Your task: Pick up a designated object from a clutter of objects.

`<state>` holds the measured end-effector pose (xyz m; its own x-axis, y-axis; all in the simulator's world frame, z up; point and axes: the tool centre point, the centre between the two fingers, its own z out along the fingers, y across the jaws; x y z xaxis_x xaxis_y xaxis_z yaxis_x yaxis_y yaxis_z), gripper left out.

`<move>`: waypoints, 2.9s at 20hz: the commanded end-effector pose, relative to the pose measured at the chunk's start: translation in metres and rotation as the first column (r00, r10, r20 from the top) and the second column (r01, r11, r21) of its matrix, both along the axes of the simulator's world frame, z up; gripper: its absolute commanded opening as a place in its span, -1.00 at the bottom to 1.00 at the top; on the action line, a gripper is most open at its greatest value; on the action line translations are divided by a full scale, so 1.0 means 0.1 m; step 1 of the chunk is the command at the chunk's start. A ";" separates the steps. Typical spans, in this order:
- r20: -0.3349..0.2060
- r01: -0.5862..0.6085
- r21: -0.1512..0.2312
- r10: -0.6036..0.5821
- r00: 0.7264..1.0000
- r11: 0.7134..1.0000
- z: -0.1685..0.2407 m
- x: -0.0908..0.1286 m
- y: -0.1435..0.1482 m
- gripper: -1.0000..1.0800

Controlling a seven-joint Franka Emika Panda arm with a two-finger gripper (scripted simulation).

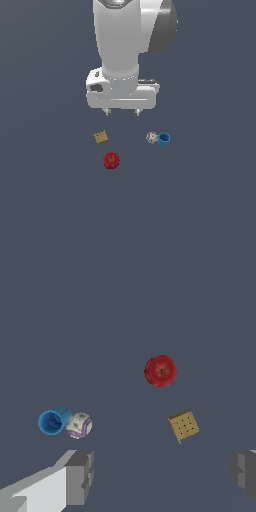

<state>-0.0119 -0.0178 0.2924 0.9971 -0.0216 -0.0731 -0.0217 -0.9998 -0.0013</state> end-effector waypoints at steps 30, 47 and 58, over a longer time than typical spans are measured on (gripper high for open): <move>0.003 -0.008 -0.026 0.008 1.000 1.000 -0.45 -0.05 0.21 0.92; 0.058 0.046 -0.021 -0.045 0.997 0.999 -1.66 -0.47 1.16 0.92; 0.072 0.064 -0.004 -0.064 0.995 0.998 -2.01 -0.74 1.45 0.92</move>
<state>-0.0833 0.1253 0.0939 0.9965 -0.0831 -0.0029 -0.0831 -0.9965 0.0036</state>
